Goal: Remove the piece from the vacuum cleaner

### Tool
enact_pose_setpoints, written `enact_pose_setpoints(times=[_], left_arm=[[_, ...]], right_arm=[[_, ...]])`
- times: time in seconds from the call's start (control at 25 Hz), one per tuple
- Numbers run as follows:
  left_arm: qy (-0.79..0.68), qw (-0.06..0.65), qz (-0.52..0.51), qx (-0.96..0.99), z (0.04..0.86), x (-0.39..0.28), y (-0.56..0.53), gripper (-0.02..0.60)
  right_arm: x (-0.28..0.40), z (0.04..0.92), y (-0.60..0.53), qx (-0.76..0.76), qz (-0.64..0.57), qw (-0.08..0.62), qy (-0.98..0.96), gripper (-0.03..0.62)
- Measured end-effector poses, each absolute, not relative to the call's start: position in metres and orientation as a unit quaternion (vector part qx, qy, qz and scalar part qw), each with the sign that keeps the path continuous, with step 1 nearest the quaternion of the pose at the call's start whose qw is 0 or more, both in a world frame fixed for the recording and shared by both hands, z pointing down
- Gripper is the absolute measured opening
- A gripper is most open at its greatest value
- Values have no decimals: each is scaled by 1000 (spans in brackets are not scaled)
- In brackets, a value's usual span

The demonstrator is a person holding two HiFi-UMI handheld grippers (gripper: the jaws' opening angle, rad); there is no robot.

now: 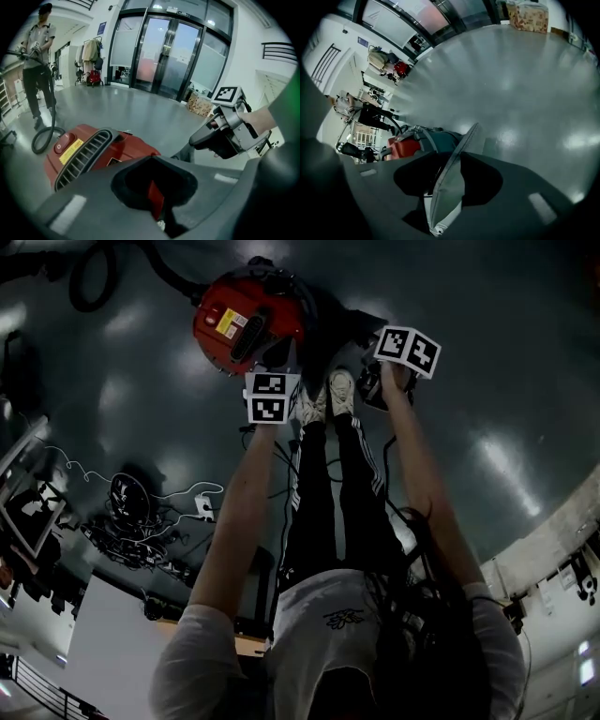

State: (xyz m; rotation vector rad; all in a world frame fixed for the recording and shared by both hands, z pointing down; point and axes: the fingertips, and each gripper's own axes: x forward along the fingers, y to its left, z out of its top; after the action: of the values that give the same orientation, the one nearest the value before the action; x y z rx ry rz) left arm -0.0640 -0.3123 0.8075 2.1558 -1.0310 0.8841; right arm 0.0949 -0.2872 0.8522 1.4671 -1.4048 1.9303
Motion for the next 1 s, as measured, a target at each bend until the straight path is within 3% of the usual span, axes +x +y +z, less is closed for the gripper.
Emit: enact_pose_setpoints(times=[0.32, 0.56, 0.6, 0.68, 0.72, 1.0], left_arm=[[-394, 280, 316, 816, 810, -64, -312, 2], [-399, 269, 318, 817, 811, -66, -312, 2], [-398, 269, 318, 817, 810, -66, -313, 2], [-395, 267, 319, 819, 810, -65, -313, 2], [-393, 266, 320, 820, 811, -65, -313, 2], [-390, 261, 321, 823, 811, -65, -313, 2]], right_arm=[[97, 883, -285, 525, 668, 246, -466, 181], [95, 892, -278, 524, 698, 225, -433, 176], [94, 893, -278, 522, 704, 218, -428, 171], [91, 894, -279, 520, 716, 204, -419, 76], [90, 894, -279, 521, 716, 202, -418, 63], [93, 887, -272, 532, 680, 226, -450, 45]])
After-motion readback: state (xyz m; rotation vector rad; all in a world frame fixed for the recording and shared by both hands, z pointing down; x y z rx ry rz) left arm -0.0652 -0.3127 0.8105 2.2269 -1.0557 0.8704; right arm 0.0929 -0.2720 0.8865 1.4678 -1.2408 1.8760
